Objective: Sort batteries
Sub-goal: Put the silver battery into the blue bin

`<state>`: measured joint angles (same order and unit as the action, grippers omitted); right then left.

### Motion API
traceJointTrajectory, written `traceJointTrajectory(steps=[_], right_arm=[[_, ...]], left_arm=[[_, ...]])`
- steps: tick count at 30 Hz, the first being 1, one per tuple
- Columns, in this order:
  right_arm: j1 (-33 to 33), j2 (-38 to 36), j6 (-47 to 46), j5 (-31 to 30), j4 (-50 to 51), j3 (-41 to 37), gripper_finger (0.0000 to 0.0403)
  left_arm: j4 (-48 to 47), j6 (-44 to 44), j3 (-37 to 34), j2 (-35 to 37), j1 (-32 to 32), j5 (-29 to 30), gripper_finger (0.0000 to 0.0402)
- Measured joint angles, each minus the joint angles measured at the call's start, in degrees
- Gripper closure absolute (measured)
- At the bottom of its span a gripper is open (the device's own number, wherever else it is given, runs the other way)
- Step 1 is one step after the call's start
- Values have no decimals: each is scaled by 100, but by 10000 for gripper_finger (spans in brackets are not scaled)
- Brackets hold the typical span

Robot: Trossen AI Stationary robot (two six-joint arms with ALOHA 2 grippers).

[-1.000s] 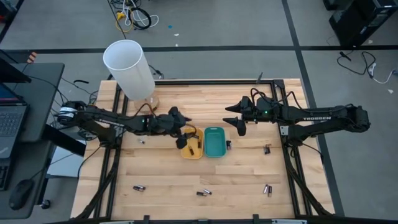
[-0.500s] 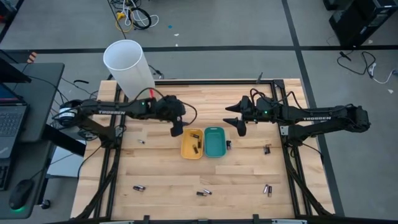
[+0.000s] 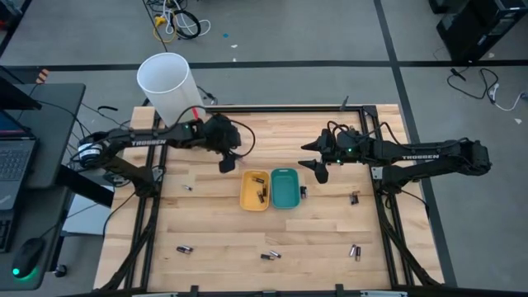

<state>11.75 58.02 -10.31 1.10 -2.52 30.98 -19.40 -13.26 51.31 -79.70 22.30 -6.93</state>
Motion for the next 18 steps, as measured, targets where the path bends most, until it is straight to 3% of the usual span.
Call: traceJointTrajectory(steps=[9,18], right_arm=[[41,-2,43,0,-2,0,114],[36,-2,-273,0,117,0,114]], left_arm=[[-218,-797,-1,-172,427,-41,190],[-141,-1889,-11,-1025,453,-351,200]])
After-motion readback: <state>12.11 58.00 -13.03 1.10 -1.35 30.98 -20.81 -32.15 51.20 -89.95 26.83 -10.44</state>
